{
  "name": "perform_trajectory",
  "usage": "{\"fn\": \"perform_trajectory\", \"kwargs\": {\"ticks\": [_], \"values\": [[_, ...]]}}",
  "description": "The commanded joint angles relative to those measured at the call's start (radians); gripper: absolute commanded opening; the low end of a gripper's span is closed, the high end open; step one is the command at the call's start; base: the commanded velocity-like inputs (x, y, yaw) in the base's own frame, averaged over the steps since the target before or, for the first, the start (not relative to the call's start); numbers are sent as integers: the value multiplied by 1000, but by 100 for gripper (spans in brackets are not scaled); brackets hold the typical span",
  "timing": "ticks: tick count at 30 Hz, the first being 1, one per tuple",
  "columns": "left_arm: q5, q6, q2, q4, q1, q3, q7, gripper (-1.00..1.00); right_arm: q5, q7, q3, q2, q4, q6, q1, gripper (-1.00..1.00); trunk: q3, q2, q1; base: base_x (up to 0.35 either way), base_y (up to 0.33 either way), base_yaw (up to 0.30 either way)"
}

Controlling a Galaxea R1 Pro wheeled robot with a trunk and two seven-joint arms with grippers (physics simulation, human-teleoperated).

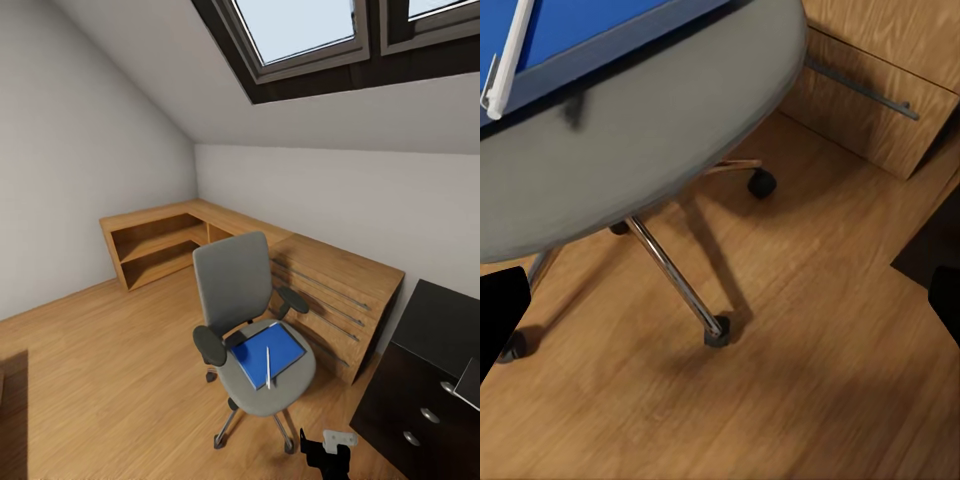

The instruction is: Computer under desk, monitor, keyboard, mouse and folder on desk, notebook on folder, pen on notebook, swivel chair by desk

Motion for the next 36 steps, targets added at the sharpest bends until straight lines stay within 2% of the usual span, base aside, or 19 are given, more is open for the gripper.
{"fn": "perform_trajectory", "kwargs": {"ticks": [1, 23, 28, 36], "values": [[9, -2, 1, -1, -1, -8, 7, 100, 1, 0, -7, 0, 2, -4, -1, 100, -1, -1, 0, 0, 0, 0], [8, -2, 4, -1, -1, -7, 8, 100, 0, 0, -6, 5, 2, -5, -1, 100, -1, -1, 0, 0, 0, 0], [8, -2, 3, -1, -1, -7, 8, 100, -1, 0, -6, 7, 2, -5, -1, 100, -1, -1, 0, 0, 0, 129], [8, -80, 4, -1, -1, -7, 8, 100, 0, 0, -5, 8, 2, -5, -1, 100, -1, -1, 0, 0, -133, 246]]}}
